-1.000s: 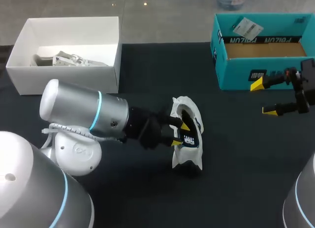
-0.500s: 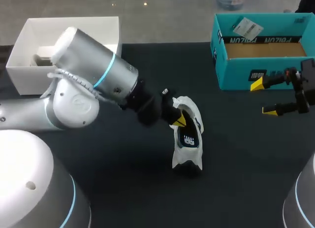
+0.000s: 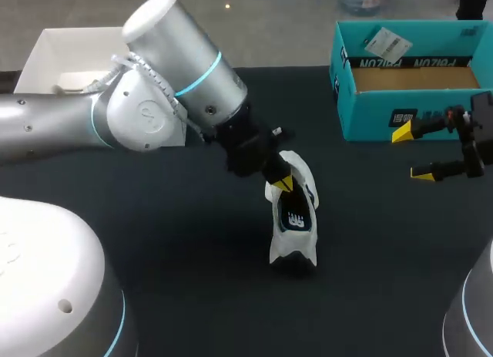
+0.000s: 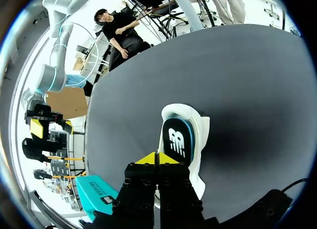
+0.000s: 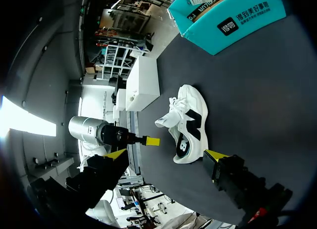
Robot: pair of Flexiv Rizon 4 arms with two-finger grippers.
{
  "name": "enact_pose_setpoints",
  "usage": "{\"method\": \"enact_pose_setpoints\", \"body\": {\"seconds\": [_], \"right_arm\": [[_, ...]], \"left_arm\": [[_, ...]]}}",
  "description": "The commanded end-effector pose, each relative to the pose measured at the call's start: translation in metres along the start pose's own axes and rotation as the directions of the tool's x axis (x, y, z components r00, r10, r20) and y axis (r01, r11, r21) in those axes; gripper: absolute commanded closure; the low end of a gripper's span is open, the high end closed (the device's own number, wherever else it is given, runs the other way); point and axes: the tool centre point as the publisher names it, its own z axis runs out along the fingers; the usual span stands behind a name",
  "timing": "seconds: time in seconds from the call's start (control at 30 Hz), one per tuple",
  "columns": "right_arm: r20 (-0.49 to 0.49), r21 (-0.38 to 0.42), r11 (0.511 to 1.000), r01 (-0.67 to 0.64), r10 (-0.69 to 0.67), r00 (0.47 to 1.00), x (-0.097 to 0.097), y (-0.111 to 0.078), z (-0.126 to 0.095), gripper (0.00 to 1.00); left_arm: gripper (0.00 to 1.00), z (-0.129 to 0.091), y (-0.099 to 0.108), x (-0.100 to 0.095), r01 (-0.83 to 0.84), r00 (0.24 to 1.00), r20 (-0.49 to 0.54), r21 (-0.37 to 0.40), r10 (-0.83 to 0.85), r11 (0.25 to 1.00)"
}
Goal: Take the shoe out of the shoebox, open the shoe tongue, remove and reinsert the insole, then place the shoe into the shoebox
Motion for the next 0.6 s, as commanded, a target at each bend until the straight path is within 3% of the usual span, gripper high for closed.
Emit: {"method": "enact_pose_setpoints", "body": {"seconds": [0.03, 0.6], "right_arm": [[0.003, -0.003, 1.0, -0.001, 0.001, 1.0, 0.0, -0.001, 0.001, 0.0], [0.003, -0.003, 1.0, -0.001, 0.001, 1.0, 0.0, -0.001, 0.001, 0.0]], "left_arm": [[1.0, 0.024, 0.009, -0.008, -0.034, 0.986, -0.162, 0.015, 0.036, 0.999], [1.0, 0.072, 0.005, 0.029, -0.063, 0.946, -0.313, 0.06, 0.079, 0.996]]}}
